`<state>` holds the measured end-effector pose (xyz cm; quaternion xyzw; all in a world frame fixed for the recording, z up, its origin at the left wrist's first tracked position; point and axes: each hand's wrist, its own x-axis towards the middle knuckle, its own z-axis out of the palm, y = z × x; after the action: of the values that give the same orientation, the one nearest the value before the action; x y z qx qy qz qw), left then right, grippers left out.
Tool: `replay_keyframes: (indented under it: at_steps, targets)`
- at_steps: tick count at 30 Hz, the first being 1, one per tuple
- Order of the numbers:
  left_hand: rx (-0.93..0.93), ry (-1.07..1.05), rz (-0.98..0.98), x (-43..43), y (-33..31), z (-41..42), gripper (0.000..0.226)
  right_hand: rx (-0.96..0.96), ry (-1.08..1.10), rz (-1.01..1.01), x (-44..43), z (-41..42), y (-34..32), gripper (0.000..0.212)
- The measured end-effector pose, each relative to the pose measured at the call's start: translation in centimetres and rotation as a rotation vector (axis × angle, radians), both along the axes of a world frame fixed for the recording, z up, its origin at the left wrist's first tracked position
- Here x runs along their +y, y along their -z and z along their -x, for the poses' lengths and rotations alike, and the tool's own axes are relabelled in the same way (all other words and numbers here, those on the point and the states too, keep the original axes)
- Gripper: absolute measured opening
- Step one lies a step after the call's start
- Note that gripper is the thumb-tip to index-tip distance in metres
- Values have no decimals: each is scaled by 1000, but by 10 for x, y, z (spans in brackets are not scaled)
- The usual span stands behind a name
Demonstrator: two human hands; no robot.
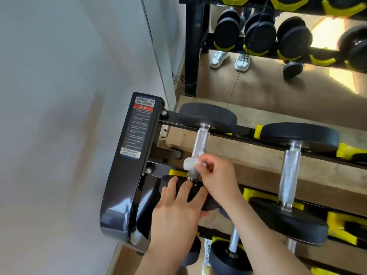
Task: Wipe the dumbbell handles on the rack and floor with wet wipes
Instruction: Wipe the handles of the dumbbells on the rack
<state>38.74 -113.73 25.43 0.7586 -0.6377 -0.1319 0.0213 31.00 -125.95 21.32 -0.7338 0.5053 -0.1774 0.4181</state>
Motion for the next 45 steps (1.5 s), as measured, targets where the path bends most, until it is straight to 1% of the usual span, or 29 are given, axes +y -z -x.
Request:
replay_keyframes:
  at_steps: [1,3,5,6,7,10,11,12,14,16,18,20,22,24,26,28,29,30,32,34,35,36,38,40,42,43,44,45]
  targets:
    - [-5,9,-14,-1,0,3,58,0,-18,-5,1,3,0,6]
    - [57,2,-4,-4,-4,5,50,-53,72,68,-16,-4,-3,7]
    - [180,-104,48,-10,-18,-2,36,-145,205,116,-35,-16,-7,6]
    - [251,-179,69,-17,-23,-9,34,-200,261,95,-39,-18,-7,7]
    - [291,-230,108,-25,-28,-18,33,-252,306,36,-39,-18,-6,9]
    - [308,-297,257,-66,-23,-32,29,-393,385,-291,-24,-13,-3,25]
    - [307,-314,255,-80,-17,-32,31,-423,423,-323,-21,-13,-1,31]
    - [310,-332,232,-92,-10,-29,32,-418,478,-272,-19,-14,0,35]
    - [326,-389,217,-106,5,-26,26,-323,583,-51,-19,-19,1,34]
    - [440,-519,260,-115,10,-29,15,-227,572,114,-17,-23,4,21]
    - [520,-599,303,-124,16,-36,12,-150,499,180,-10,-26,7,14]
    - [599,-675,348,-135,19,-41,11,-97,460,225,-7,-30,7,18]
    - [679,-725,347,-144,23,-42,12,-94,502,244,-12,-33,5,17]
    - [629,-635,294,-141,27,-40,20,-160,622,187,-22,-38,4,14]
    - [537,-459,255,-129,30,-34,21,-233,746,82,-27,-41,1,12]
    - [419,-318,260,-120,31,-31,24,-257,800,35,-27,-42,-2,11]
    - [379,-284,265,-121,33,-33,25,-243,789,34,-26,-43,-4,11]
    - [387,-287,255,-125,34,-37,24,-206,750,44,-26,-43,-5,11]
    - [558,-387,153,-136,31,-46,30,-71,600,104,-23,-42,-9,13]
    - [782,-517,78,-143,29,-53,37,68,446,235,-13,-39,-11,19]
    - [857,-562,66,-143,29,-55,37,99,383,307,-9,-37,-11,22]
    - [880,-577,56,-141,29,-57,37,108,325,365,-5,-35,-9,22]
    - [834,-528,38,-135,26,-57,38,103,254,451,-5,-32,-6,22]
    - [664,-414,11,-126,25,-55,33,44,258,472,-13,-31,-2,17]
    - [439,-272,48,-117,21,-49,23,-77,374,385,-18,-30,-4,13]
    - [376,-242,96,-116,18,-47,19,-124,456,305,-18,-30,-4,14]
    - [363,-239,148,-118,18,-44,19,-158,536,218,-19,-31,-3,15]
    - [390,-256,202,-122,17,-43,21,-186,614,138,-20,-34,-2,15]
